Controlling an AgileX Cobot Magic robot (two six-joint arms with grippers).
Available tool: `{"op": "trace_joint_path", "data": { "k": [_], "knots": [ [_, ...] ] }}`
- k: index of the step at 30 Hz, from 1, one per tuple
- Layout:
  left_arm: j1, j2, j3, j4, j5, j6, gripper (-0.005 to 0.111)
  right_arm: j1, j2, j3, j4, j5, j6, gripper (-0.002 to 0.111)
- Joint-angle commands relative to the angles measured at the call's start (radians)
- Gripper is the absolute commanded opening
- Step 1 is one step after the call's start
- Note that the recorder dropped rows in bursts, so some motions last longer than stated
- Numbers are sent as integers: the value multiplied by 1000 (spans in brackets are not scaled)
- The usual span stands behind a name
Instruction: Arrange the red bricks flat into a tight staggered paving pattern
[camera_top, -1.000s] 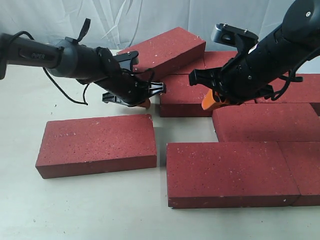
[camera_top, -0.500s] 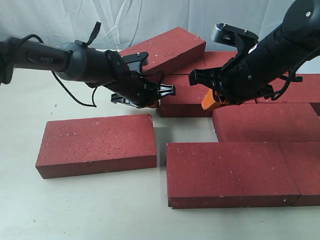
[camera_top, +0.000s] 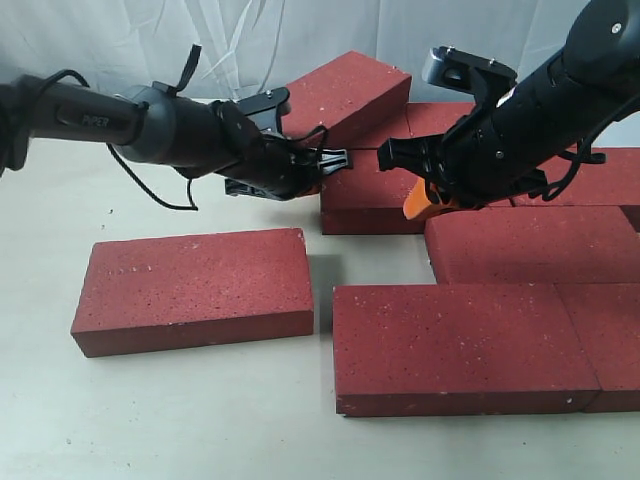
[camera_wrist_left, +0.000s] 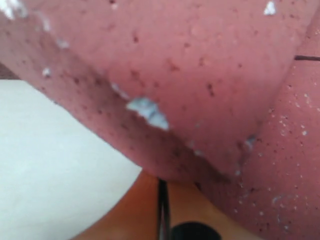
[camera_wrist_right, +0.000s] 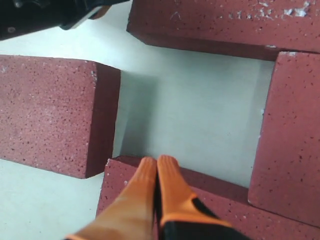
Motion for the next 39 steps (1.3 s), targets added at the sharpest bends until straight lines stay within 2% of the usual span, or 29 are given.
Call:
{"op": "trace_joint_path", "data": {
  "k": [1, 7, 10, 20, 27, 39],
  "knots": [
    [-26, -4, -1, -28, -44, 0, 0, 1, -9, -1, -6, 1, -6, -1],
    [-16, -8, -1, 56, -27, 0, 0, 1, -9, -1, -6, 10, -15, -1],
    [3, -21, -1, 106, 37, 0, 0, 1, -9, -1, -6, 10, -15, -1],
    [74, -108, -1, 124, 309, 0, 0, 1, -9, -1, -6, 11, -23, -1],
    [81, -228, 1, 349, 488, 0, 0, 1, -10, -1, -6, 44, -45, -1],
    [116, -514, 191, 377, 454, -5, 0, 1, -10, -1, 1, 58, -49, -1]
  ]
}}
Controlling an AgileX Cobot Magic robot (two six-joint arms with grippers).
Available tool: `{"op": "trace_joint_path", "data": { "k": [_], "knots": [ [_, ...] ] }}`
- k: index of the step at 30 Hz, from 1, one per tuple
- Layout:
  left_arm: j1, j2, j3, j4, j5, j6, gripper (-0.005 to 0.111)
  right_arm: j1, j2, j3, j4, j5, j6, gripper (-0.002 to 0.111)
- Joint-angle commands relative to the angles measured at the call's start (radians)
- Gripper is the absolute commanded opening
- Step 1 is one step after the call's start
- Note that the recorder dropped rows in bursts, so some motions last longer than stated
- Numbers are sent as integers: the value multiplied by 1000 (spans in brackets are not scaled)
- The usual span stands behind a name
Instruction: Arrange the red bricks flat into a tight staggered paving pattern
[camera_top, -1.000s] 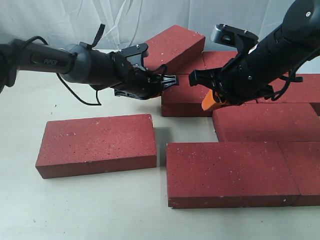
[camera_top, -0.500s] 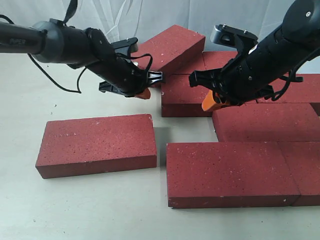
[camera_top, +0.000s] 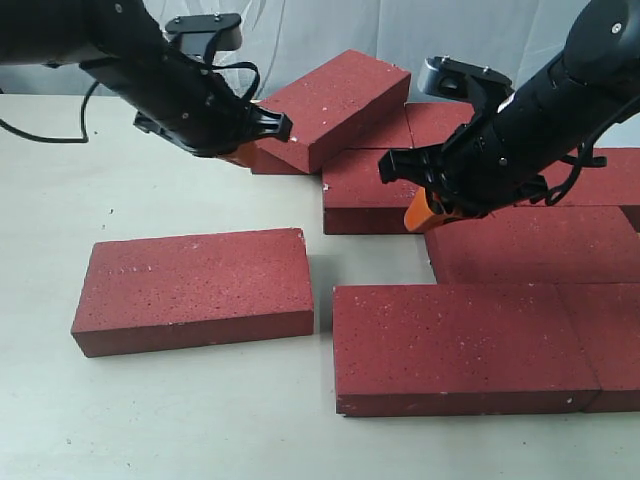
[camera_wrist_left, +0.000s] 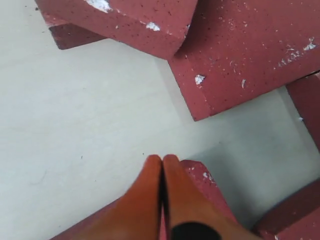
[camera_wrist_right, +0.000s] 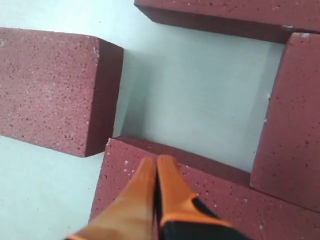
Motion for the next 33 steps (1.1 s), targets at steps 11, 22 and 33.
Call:
{"op": "trace_joint_path", "data": {
  "k": [11, 22, 33],
  "knots": [
    [18, -372, 262, 181, -59, -5, 0, 16, -10, -1, 165, 37, -215, -1],
    [196, -465, 366, 376, 33, -273, 0, 235, -9, -1, 49, -40, -211, -1],
    [339, -465, 548, 373, -12, -287, 0, 356, 116, -152, 8, 40, -113, -1]
  ]
}}
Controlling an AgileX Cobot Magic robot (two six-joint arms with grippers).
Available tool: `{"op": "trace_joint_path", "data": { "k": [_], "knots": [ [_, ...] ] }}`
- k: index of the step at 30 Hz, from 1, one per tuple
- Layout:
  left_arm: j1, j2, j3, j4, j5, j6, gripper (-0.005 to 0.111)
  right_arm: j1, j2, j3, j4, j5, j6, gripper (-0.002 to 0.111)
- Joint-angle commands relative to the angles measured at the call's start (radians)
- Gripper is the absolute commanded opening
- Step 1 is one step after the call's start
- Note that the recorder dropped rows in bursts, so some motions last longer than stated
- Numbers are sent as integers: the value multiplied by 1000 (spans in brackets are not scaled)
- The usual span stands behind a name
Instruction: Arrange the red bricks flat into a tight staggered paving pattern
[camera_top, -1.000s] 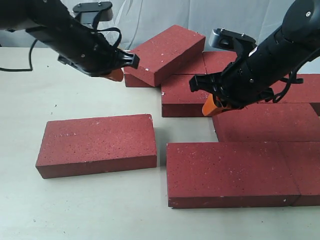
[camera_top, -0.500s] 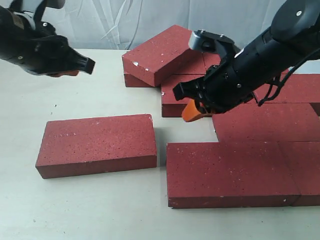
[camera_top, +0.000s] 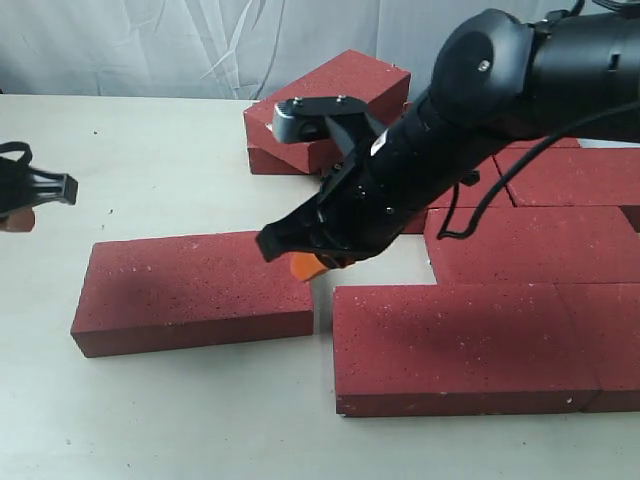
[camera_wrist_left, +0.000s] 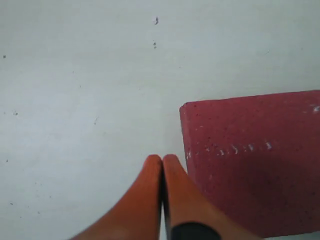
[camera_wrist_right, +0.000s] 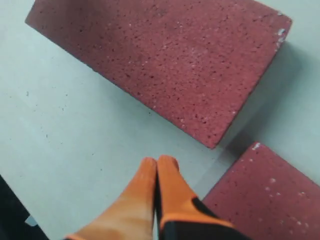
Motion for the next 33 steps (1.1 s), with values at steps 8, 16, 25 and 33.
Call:
{"op": "trace_joint_path", "data": {
  "k": [8, 16, 25, 33],
  "knots": [
    [25, 78, 64, 25, -70, -13, 0, 103, 194, -228, -252, 55, 143, -1],
    [25, 172, 64, -6, -76, -13, 0, 103, 257, -226, -306, -2, 202, -1],
    [23, 247, 64, -135, -121, 41, 0, 103, 285, -226, -300, -60, 222, -1],
    [23, 321, 64, -276, -145, 125, 0, 103, 285, -226, -302, -113, 296, -1]
  ]
}}
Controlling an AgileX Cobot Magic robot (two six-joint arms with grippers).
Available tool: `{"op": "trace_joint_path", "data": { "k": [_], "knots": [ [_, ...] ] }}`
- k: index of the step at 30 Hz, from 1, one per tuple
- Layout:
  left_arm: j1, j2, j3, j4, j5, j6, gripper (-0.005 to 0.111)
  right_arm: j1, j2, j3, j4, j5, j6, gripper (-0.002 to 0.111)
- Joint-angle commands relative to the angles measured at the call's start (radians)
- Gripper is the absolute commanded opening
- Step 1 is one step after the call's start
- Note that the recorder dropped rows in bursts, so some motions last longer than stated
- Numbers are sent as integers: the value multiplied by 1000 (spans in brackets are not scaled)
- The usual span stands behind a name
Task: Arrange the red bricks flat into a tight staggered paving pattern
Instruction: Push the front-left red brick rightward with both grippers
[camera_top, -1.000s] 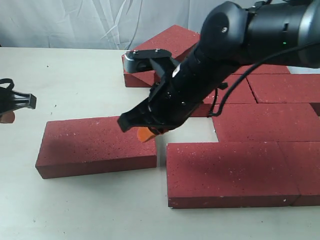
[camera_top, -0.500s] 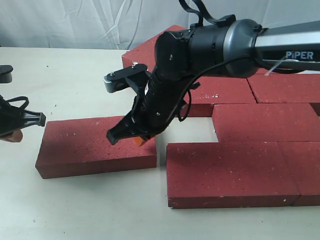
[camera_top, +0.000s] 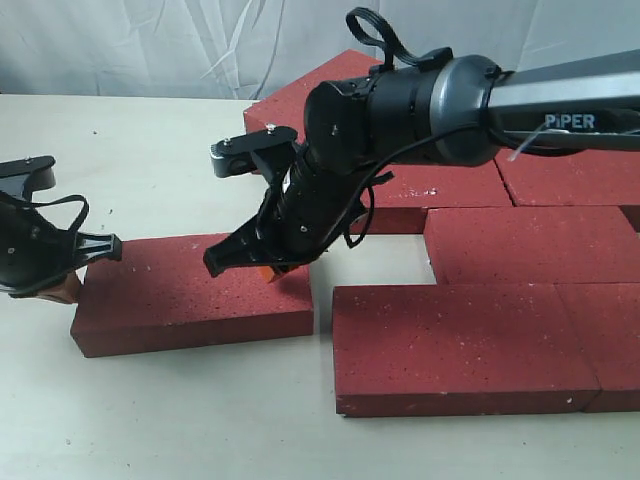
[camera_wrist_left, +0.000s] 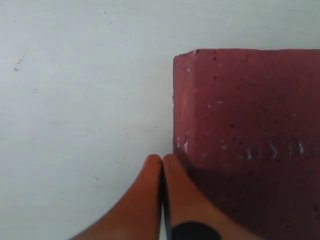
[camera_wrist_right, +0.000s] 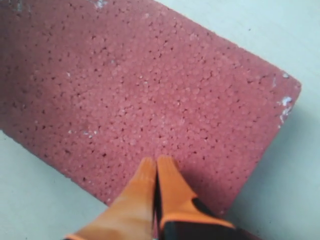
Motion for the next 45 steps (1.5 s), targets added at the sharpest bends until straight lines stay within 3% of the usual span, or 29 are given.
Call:
{"op": "trace_joint_path", "data": {
  "k": [1, 20, 26, 30, 38, 45],
  "knots": [
    [1, 26, 4, -44, -14, 16, 0, 2, 0, -6, -12, -25, 25, -1],
    [1, 27, 4, -168, -73, 93, 0, 0, 32, -6, -141, -96, 150, -1],
    [1, 27, 4, -305, -78, 224, 0, 0, 32, -6, -195, -97, 150, -1],
    [1, 27, 4, -318, -85, 239, 0, 0, 30, -6, -191, -120, 150, -1],
    [1, 27, -3, -318, -61, 249, 0, 2, -111, -6, -104, -25, 150, -1],
    [1, 27, -3, -318, -56, 249, 0, 2, -57, -6, -20, 231, 137, -1]
  ]
}}
